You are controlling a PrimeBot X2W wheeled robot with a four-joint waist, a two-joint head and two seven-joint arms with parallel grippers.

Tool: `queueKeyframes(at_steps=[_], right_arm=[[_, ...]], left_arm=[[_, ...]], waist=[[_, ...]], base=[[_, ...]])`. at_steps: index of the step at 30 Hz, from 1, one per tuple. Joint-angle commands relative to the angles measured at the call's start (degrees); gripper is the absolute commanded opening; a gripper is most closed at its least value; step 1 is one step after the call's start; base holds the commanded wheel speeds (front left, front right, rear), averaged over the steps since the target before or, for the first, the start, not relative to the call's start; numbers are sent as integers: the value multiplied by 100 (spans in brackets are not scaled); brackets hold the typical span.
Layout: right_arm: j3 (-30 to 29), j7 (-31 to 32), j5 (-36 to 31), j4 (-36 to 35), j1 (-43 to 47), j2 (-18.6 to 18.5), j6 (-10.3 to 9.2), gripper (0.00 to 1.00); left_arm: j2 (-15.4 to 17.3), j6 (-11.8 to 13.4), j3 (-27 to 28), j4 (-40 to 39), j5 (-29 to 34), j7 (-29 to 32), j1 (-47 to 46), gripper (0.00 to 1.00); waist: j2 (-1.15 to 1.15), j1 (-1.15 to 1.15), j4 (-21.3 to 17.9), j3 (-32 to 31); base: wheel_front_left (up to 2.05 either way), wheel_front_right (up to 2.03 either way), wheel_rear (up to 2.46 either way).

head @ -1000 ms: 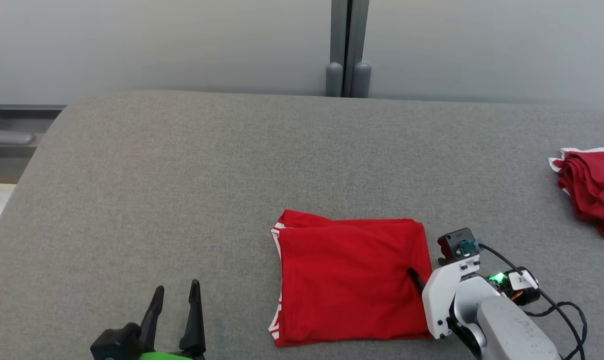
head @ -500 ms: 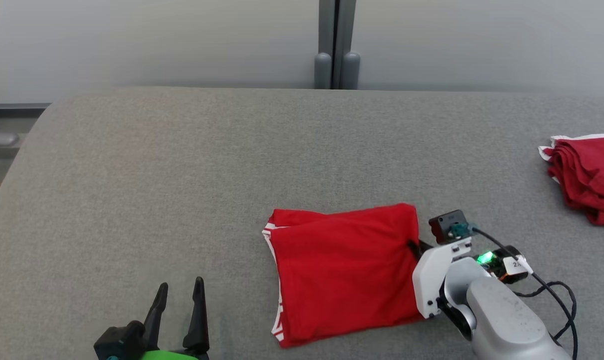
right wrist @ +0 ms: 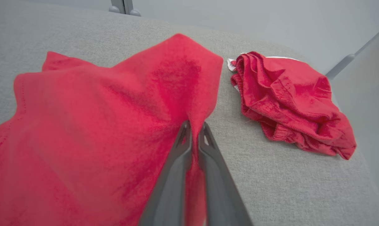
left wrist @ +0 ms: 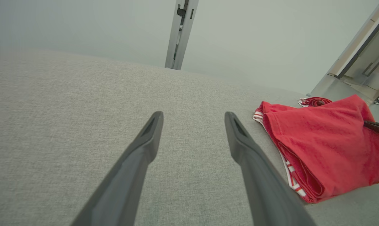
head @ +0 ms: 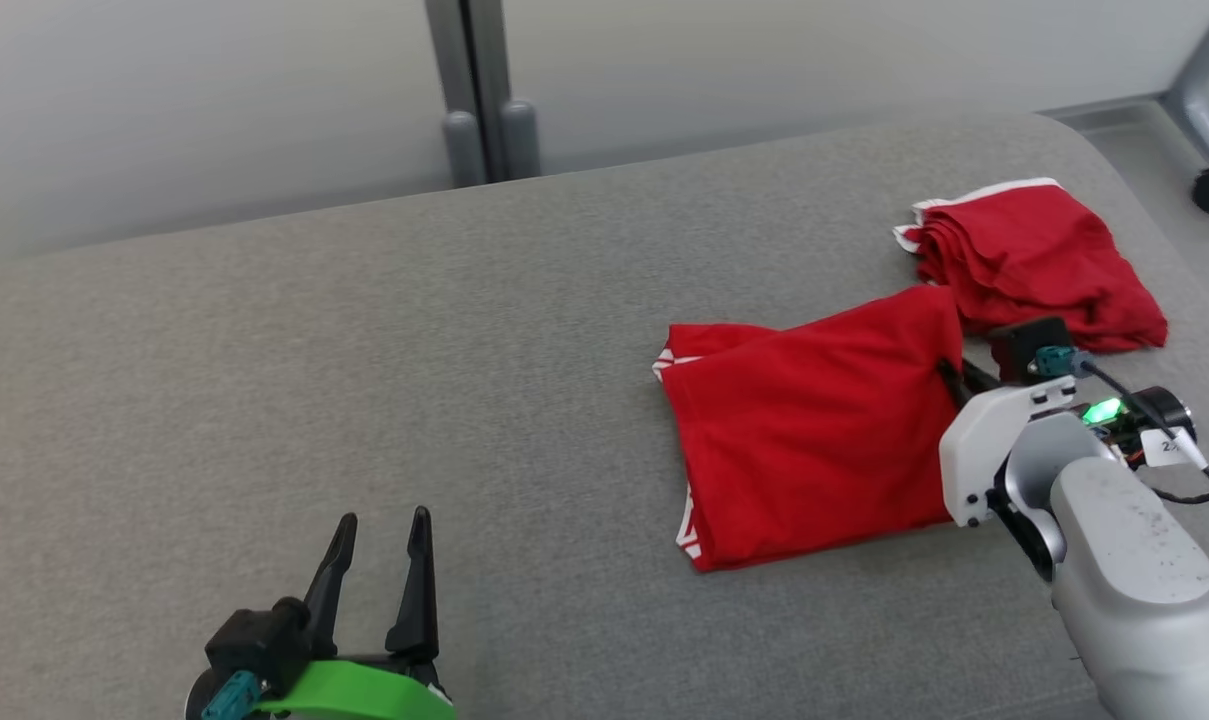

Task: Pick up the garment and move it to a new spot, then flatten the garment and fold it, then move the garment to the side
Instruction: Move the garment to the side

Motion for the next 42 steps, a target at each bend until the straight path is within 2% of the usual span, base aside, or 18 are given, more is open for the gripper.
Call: queueKeyframes(at_steps=[1,7,14,21,28,32,35,42], right_arm=[[-32,-30,-27,-67,-96,-41,-10,0],[-235,-52,-65,-248,-253,-106,-10,0],[-357,-54,-179,-358,-318,-27,-10,0],[-206,18,-232,-443,-556,96,-10,0],[-75,326,-152,-358,-1437,89,-10,0],[36,578,-169,-153,-2016,-179,-10,0],[84,745,-143,79,-2396,-533,-10,0],[-244,766,-303,597,-2883,-1245,-10,0]], left_arm=[[12,-32,9,-10,70,-17,-148,100],[14,-79,-126,62,196,-17,-418,100],[16,-112,-307,209,214,-17,-562,100],[17,-131,-315,237,182,-17,-587,100],[16,-132,-197,181,269,-17,-678,100],[16,-135,-221,164,272,-16,-741,100],[16,-138,-302,181,263,-17,-802,100],[16,-142,-298,138,277,-17,-943,100]], waist=[[0,0,-675,319],[0,0,-1066,559],[0,0,-1234,618],[0,0,-1166,581],[0,0,-939,767],[0,0,-711,920],[0,0,-504,1044],[0,0,-40,1382]], base=[[0,0,0],[0,0,0],[0,0,0],[0,0,0],[0,0,0],[0,0,0],[0,0,0],[0,0,0]])
